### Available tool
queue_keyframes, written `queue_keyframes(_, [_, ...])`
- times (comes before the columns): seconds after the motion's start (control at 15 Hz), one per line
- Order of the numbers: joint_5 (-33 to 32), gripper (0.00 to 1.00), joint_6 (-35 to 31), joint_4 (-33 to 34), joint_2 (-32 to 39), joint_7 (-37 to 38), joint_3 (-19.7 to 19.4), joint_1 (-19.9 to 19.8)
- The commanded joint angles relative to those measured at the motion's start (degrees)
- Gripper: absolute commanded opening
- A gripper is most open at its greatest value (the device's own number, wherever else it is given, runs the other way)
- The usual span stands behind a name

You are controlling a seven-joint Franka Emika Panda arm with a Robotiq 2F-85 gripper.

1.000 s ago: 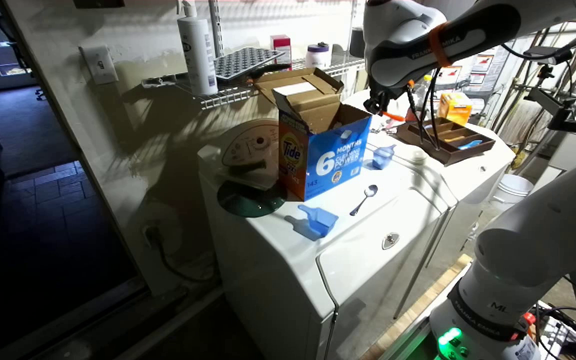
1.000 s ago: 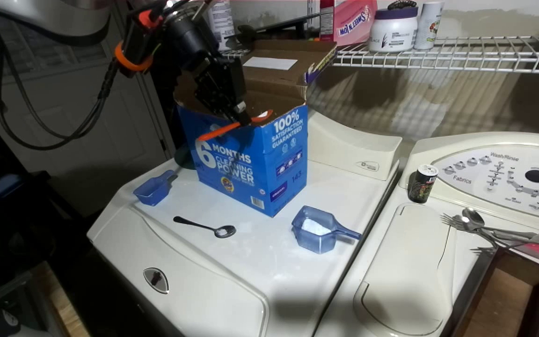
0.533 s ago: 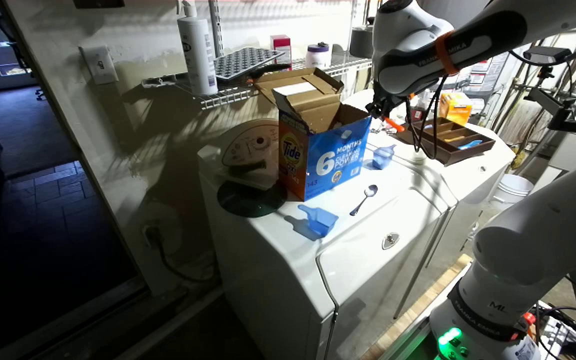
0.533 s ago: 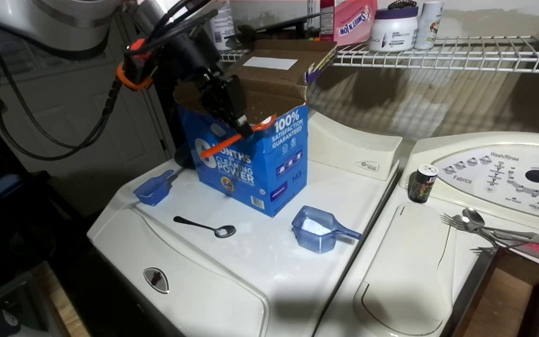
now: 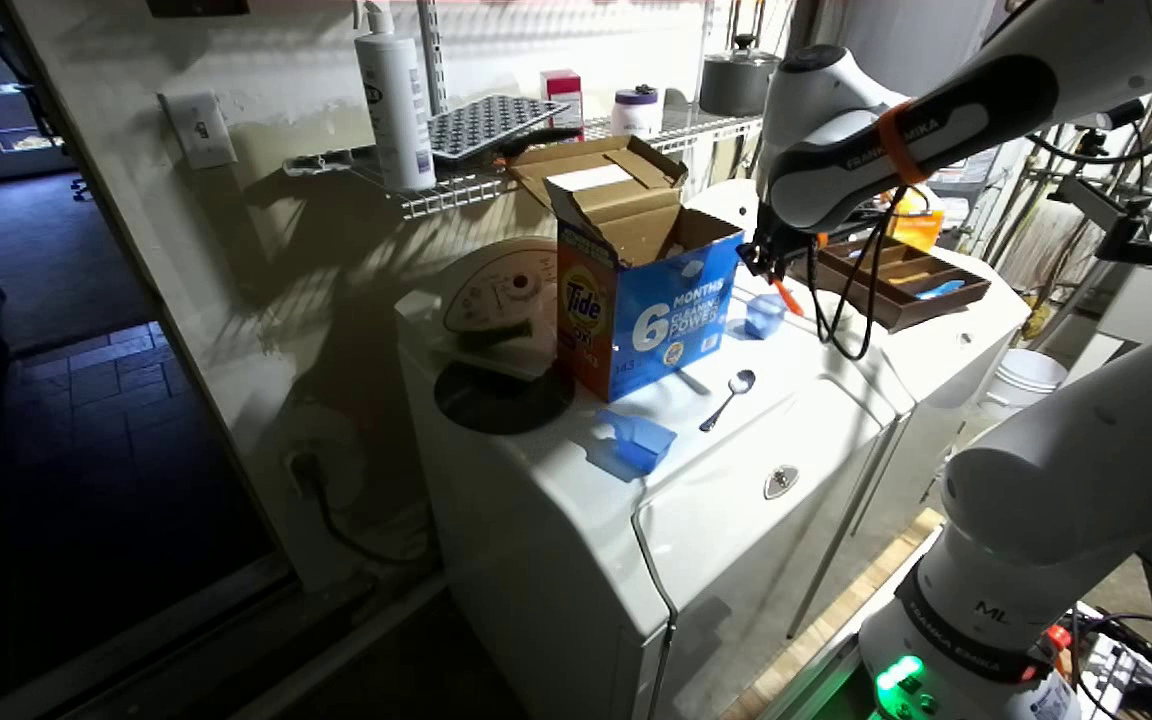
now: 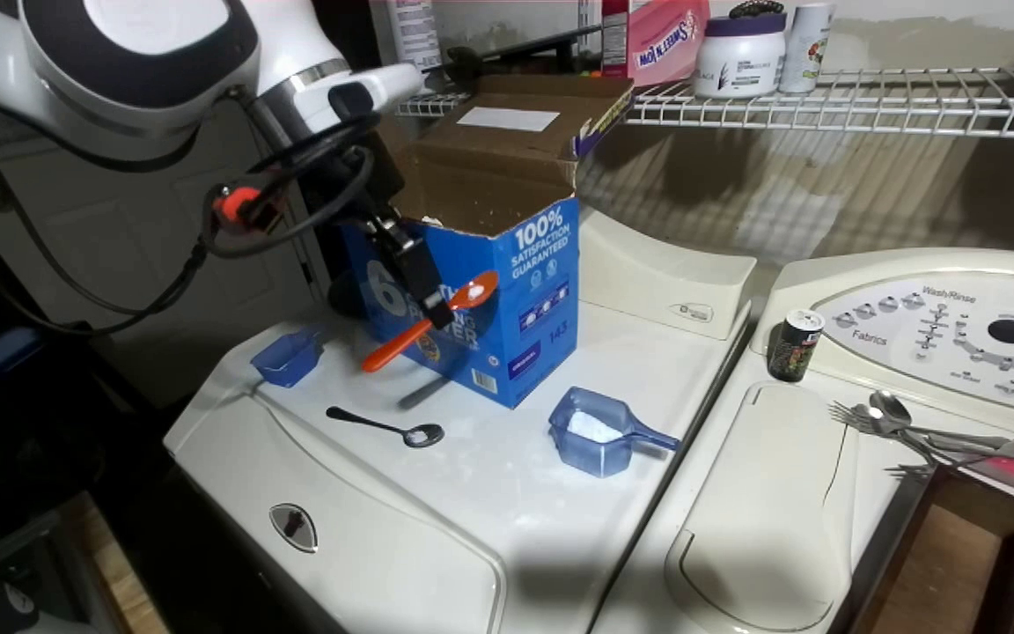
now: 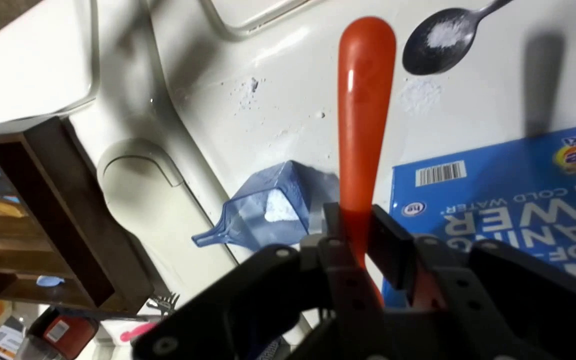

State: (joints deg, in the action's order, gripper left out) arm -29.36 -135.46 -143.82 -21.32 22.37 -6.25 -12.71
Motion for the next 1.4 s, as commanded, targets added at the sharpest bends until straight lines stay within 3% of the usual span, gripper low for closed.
queue_keyframes(0.0, [3.42,0.04,-3.92,-3.97,-0.39,2.18,0.38,-1.85])
queue_keyframes(0.73, [3.19,0.04,-4.54,-7.27,7.06,8.48,0.55,-6.90])
queue_keyframes(1.33, [3.70,0.04,-6.04,-2.80,15.79,13.25,-1.25,-5.93])
